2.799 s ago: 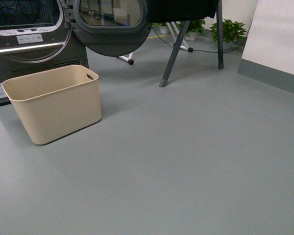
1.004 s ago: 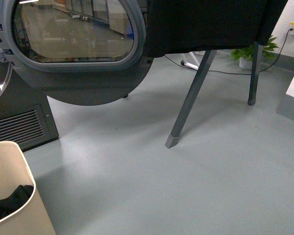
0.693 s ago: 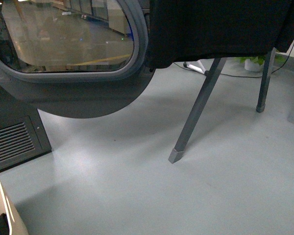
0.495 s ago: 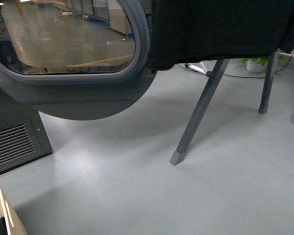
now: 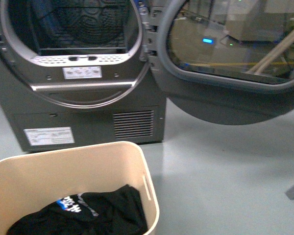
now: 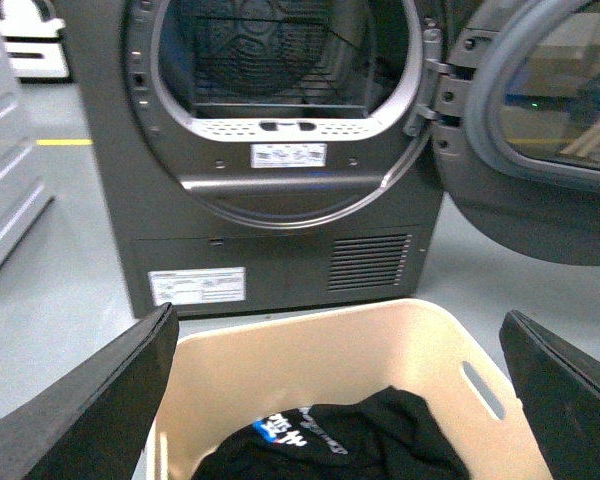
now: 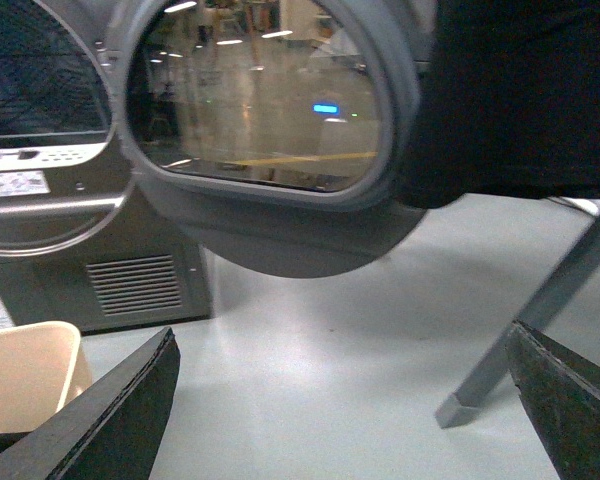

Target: Move hamper under clothes hanger

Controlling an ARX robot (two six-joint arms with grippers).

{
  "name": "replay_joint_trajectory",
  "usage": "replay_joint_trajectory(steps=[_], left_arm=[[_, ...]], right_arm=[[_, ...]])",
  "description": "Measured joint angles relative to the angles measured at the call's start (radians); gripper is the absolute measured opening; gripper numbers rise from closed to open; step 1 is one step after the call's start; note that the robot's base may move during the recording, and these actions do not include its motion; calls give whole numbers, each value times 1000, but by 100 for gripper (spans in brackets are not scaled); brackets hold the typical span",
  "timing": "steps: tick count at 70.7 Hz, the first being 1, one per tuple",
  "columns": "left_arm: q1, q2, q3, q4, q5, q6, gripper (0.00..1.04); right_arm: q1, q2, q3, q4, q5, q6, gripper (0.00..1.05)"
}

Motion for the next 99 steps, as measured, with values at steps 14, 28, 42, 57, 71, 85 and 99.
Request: replay_joint_trajectory(steps=[14, 28, 42, 57, 71, 85, 99], left_arm=[[0, 0, 0, 0, 0, 0, 98], [1, -1, 0, 0, -4, 0, 98], [1, -1, 0, 0, 0, 0, 98], [1, -1, 0, 0, 0, 0, 98], [185, 618, 266, 23, 79, -129, 98], [77, 1286, 575, 128, -2, -37, 98], [-15, 1701, 782, 172, -80, 10, 98]], right_arm=[[0, 0, 0, 0, 0, 0, 97], [1, 0, 0, 0, -5, 0, 97], [0, 0, 0, 0, -2, 0, 97], [0, 0, 0, 0, -1, 0, 97], [-141, 728, 269, 355, -138, 126, 97], [-119, 1352, 589, 328, -171, 149, 97], [-53, 1701, 790, 246, -127, 145, 97]])
